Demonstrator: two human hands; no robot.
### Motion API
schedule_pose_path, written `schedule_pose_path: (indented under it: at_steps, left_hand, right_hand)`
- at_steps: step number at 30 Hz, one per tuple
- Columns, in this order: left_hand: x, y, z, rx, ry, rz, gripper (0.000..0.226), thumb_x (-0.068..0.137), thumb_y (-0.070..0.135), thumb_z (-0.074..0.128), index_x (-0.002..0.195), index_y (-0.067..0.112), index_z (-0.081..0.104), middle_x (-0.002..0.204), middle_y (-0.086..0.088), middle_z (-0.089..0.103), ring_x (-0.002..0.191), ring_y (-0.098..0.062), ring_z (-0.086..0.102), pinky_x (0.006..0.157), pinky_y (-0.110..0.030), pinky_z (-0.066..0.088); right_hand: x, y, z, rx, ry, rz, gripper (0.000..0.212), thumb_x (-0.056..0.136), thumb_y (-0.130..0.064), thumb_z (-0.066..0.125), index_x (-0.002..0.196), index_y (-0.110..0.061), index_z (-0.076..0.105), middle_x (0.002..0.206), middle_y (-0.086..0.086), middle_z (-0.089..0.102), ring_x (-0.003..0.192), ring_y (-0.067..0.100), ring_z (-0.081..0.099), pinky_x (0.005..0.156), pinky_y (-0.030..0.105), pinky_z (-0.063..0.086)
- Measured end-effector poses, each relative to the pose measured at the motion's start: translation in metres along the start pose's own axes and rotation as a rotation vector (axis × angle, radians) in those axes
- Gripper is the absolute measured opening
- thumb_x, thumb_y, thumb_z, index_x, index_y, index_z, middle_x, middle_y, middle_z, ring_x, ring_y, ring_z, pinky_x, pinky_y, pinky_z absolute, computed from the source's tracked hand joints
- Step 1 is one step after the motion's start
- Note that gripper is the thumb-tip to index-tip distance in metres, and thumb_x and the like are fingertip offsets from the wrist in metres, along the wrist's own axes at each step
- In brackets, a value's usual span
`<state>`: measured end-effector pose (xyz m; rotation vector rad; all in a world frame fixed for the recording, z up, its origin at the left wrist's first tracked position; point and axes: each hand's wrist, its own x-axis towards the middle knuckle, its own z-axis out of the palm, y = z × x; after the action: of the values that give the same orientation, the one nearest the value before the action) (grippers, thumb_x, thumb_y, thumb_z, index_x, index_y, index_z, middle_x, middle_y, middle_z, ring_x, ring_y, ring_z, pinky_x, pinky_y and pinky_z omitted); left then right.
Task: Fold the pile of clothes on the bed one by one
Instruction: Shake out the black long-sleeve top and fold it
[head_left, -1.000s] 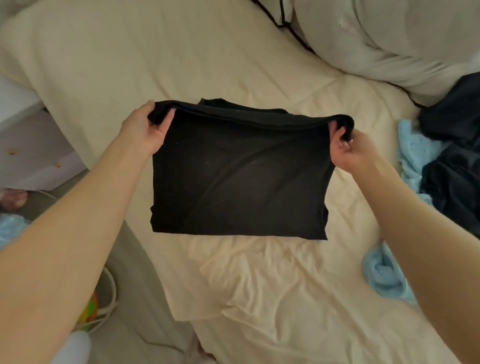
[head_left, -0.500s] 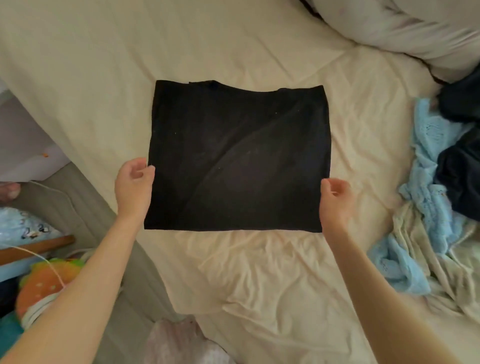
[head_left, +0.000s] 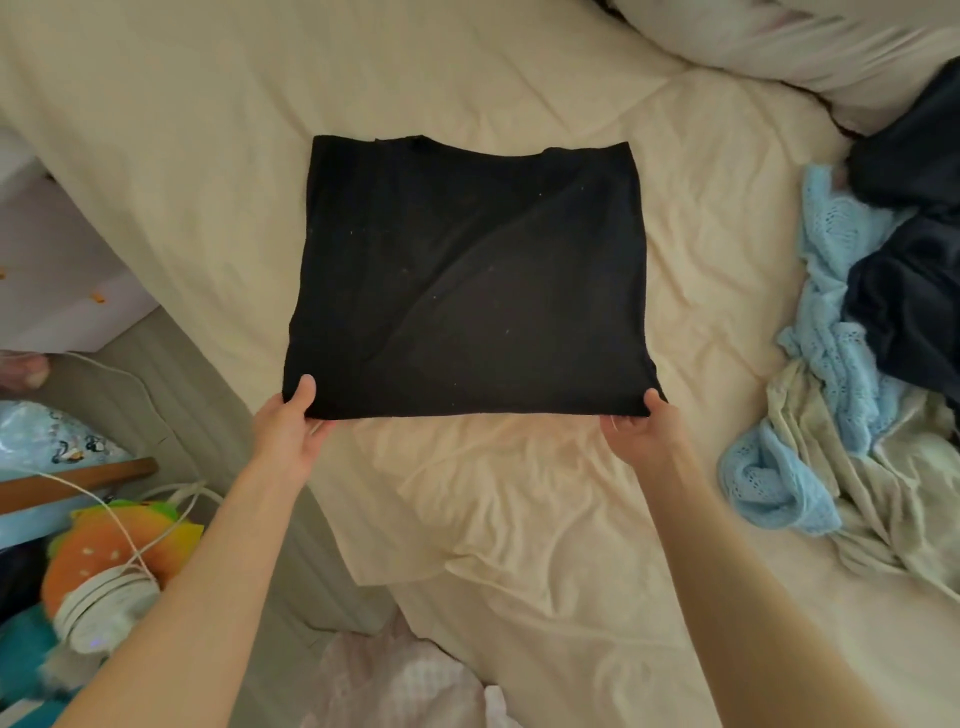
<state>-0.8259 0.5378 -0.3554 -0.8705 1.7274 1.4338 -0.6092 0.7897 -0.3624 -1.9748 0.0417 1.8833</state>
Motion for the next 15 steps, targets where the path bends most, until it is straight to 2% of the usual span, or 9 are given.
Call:
schedule_pose_path:
  at_steps: [3,7,11,13,15]
  left_hand:
    - [-0.022,-0.008,-0.019,0.058,0.084,0.095,0.019,0.096,0.022,0.053,0.110,0.010,0.054,0.100,-0.004,0.062,0.090,-0.016,0.062,0.079,-0.031,0.053]
    - [-0.052,-0.032,-0.050,-0.030,0.070,0.074,0.012,0.096,0.017,0.053,0.100,0.006,0.054,0.098,-0.009,0.061,0.095,-0.024,0.059,0.084,-0.035,0.050]
    - [-0.073,-0.076,-0.080,-0.064,0.039,-0.029,0.012,0.096,0.014,0.051,0.096,0.002,0.053,0.102,-0.015,0.060,0.096,-0.027,0.058,0.085,-0.035,0.047]
    - [-0.077,-0.096,-0.092,-0.108,0.005,-0.135,0.018,0.096,0.013,0.051,0.107,-0.001,0.052,0.113,-0.015,0.056,0.097,-0.025,0.057,0.084,-0.034,0.045]
    - [-0.080,-0.110,-0.097,-0.154,-0.022,-0.295,0.024,0.094,0.015,0.053,0.113,0.000,0.051,0.118,-0.014,0.053,0.108,-0.025,0.052,0.089,-0.033,0.043]
  right_hand:
    - [-0.016,0.001,-0.025,0.016,0.002,-0.024,0.036,0.101,-0.022,0.044,0.135,-0.011,0.047,0.131,0.006,0.057,0.114,0.021,0.057,0.080,0.031,0.048]
    - [-0.034,0.009,-0.077,-0.004,0.022,-0.070,0.036,0.101,-0.023,0.043,0.136,-0.012,0.046,0.133,0.005,0.055,0.113,0.020,0.056,0.082,0.030,0.047]
    - [-0.045,0.024,-0.142,-0.008,0.109,-0.070,0.039,0.101,-0.022,0.044,0.139,-0.011,0.043,0.137,0.007,0.052,0.123,0.023,0.052,0.082,0.030,0.047]
    - [-0.048,0.032,-0.170,0.011,0.135,-0.061,0.039,0.101,-0.019,0.044,0.139,-0.011,0.042,0.137,0.008,0.052,0.123,0.024,0.052,0.082,0.030,0.048]
    - [-0.047,0.039,-0.191,0.008,0.136,-0.068,0.037,0.101,-0.013,0.042,0.137,-0.007,0.043,0.138,0.011,0.051,0.123,0.027,0.052,0.086,0.033,0.048]
